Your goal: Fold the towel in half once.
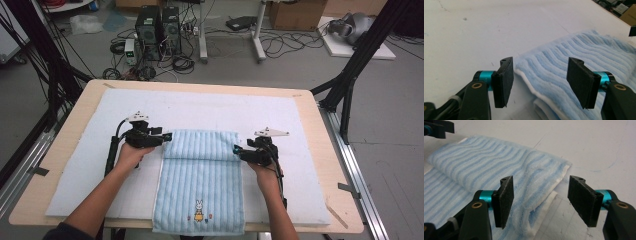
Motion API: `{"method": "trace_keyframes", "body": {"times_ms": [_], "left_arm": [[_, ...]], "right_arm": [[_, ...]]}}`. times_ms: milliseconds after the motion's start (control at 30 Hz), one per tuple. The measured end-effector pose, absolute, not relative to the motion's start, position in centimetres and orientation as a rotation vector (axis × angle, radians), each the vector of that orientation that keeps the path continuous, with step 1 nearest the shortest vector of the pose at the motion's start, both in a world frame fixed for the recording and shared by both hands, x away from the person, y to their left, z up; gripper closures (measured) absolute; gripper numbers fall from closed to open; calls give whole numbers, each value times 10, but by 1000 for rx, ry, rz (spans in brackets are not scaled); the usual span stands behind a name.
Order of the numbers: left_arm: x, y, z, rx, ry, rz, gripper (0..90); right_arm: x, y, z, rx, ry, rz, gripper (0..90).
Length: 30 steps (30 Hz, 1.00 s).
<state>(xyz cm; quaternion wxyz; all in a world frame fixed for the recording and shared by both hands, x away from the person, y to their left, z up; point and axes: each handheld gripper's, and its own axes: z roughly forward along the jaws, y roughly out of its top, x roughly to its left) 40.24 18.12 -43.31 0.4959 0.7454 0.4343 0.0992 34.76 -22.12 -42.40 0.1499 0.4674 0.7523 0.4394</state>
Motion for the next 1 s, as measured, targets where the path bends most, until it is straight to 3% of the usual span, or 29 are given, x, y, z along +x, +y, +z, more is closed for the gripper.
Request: {"method": "trace_keyframes", "body": {"times_ms": [300,500,700,1000], "left_arm": [[428,163,-447,1922,1128,329,371],[425,152,-449,2019,1054,447,528],[424,155,-448,2022,1015,424,815],[424,156,-447,1930,989,325,851]], "right_arm": [[348,-222,-425,1330,2172,1243,358],[348,-222,-426,1342,2176,1244,357],[348,-220,-427,1335,2187,1231,366],[363,-221,-430,1382,2147,1203,403]]}}
